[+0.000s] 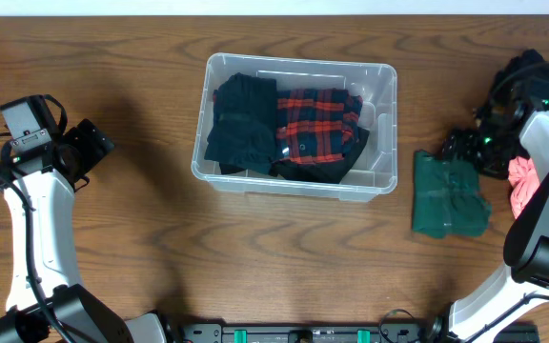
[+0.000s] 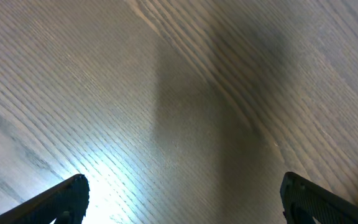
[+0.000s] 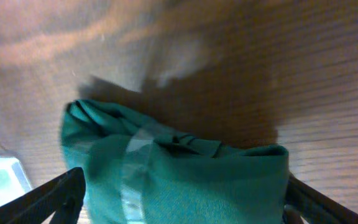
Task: Pack container
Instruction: 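Move the right gripper back to the dark green folded garment and grasp it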
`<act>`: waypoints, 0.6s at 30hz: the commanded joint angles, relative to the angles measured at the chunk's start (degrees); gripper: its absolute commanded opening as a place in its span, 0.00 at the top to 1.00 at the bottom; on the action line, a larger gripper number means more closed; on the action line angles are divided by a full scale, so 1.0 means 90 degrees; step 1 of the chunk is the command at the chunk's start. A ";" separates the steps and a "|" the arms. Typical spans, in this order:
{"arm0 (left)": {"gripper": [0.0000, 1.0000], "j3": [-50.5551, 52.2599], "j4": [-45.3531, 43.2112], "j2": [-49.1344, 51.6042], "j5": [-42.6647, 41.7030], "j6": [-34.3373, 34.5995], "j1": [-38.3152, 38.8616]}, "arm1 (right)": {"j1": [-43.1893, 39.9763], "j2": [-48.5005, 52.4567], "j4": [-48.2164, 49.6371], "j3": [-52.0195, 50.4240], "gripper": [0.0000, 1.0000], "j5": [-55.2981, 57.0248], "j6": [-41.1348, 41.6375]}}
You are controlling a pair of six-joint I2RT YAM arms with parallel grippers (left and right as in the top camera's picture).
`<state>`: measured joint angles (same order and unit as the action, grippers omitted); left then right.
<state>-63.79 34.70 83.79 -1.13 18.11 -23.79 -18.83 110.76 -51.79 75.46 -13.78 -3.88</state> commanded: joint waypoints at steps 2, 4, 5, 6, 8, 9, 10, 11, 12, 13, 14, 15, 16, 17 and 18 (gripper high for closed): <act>0.02 -0.0092 0.0024 -0.0019 0.0029 -0.0051 -0.0022 | 0.0090 0.0027 0.0243 -0.0452 0.13 -0.0160 -0.0702; 0.02 -0.0092 0.0024 -0.0019 0.0029 -0.0051 -0.0022 | 0.0087 0.0027 0.0427 -0.0636 0.22 -0.0160 -0.0704; 0.02 -0.0092 0.0022 -0.0019 0.0029 -0.0051 -0.0022 | 0.0087 0.0027 0.0493 -0.0692 0.31 -0.0160 -0.0704; 0.02 -0.0092 0.0024 -0.0019 0.0029 -0.0051 -0.0022 | 0.0087 0.0029 0.0544 -0.0721 0.43 -0.0160 -0.0702; 0.02 -0.0092 0.0024 -0.0019 0.0029 -0.0051 -0.0022 | 0.0087 0.0027 0.0617 -0.0724 0.76 -0.0163 -0.0692; 0.02 -0.0092 0.0024 -0.0019 0.0029 -0.0051 -0.0022 | 0.0087 0.0027 0.0646 -0.0709 0.88 -0.0160 -0.0653; 0.02 -0.0092 0.0024 -0.0019 0.0029 -0.0053 -0.0022 | 0.0087 0.0027 0.0656 -0.0670 0.99 -0.0158 -0.0595; 0.02 -0.0092 0.0024 -0.0019 0.0029 -0.0051 -0.0022 | 0.0087 0.0027 0.0658 -0.0629 0.99 -0.0160 -0.0520; 0.02 -0.0092 0.0024 -0.0019 0.0029 -0.0053 -0.0022 | 0.0087 0.0027 0.0658 -0.0568 0.99 -0.0163 -0.0435; 0.02 -0.0092 0.0024 -0.0019 0.0029 -0.0053 -0.0022 | 0.0087 0.0015 0.0627 -0.0476 0.99 -0.0168 -0.0325; 0.02 -0.0092 0.0024 -0.0019 0.0029 -0.0051 -0.0022 | 0.0087 0.0010 0.0551 -0.0350 0.99 -0.0185 -0.0216; 0.02 -0.0092 0.0024 -0.0019 0.0029 -0.0051 -0.0022 | 0.0087 -0.0015 0.0403 -0.0160 0.99 -0.0291 -0.0168; 0.02 -0.0092 0.0024 -0.0019 0.0029 -0.0051 -0.0022 | 0.0090 -0.0039 0.0257 0.0039 0.99 -0.0420 -0.0165; 0.02 -0.0092 0.0024 -0.0019 0.0029 -0.0051 -0.0022 | 0.0090 -0.0075 0.0090 0.0265 0.99 -0.0583 -0.0165; 0.02 -0.0092 0.0024 -0.0019 0.0029 -0.0053 -0.0022 | 0.0090 -0.0112 -0.0095 0.0534 0.99 -0.0741 -0.0165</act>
<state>-63.79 34.72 83.79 -1.15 18.11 -23.79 -18.83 110.50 -51.18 74.13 -16.67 -6.96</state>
